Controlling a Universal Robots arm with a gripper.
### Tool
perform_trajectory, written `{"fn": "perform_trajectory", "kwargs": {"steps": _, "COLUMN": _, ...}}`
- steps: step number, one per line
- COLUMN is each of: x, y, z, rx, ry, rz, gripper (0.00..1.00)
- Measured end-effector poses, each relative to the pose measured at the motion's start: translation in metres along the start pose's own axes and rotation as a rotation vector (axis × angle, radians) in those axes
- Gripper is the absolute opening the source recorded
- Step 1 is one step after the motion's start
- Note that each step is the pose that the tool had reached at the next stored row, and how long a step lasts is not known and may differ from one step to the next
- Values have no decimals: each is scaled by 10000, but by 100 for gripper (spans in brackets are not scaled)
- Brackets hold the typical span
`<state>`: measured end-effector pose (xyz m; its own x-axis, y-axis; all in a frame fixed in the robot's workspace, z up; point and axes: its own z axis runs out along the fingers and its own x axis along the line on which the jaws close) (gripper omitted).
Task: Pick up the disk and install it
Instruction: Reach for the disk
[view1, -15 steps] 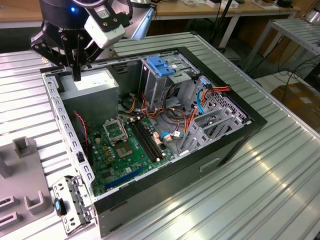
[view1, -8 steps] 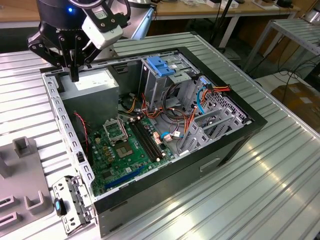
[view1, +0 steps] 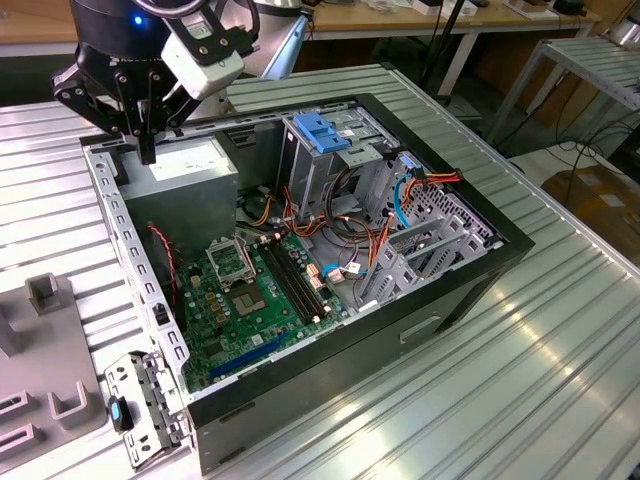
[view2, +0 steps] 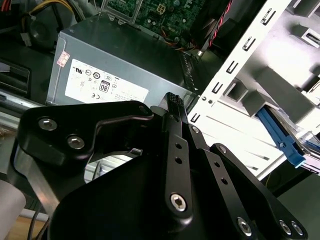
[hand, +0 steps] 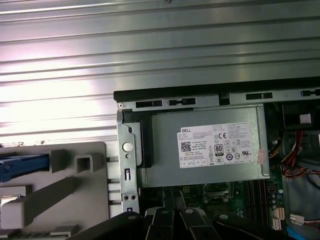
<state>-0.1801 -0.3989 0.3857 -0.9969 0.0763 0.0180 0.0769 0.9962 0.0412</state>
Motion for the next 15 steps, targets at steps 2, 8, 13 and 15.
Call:
{"fn": "perform_trajectory", "kwargs": {"steps": 2, "x": 5, "y": 0, "z": 1, "rx": 1, "ry": 8, "rz": 0, "gripper": 11}}
{"fn": "perform_trajectory", "kwargs": {"steps": 8, "x": 23, "y": -2, "z": 4, "rx": 3, "ry": 32, "rz": 1, "gripper": 11}}
{"fn": "perform_trajectory", "kwargs": {"steps": 13, "x": 32, "y": -3, "z": 7, "rx": 5, "ry": 61, "rz": 2, "gripper": 11}}
{"fn": "perform_trajectory", "kwargs": {"steps": 15, "x": 35, "y": -3, "z": 8, "rx": 6, "ry": 72, "rz": 3, "gripper": 11}}
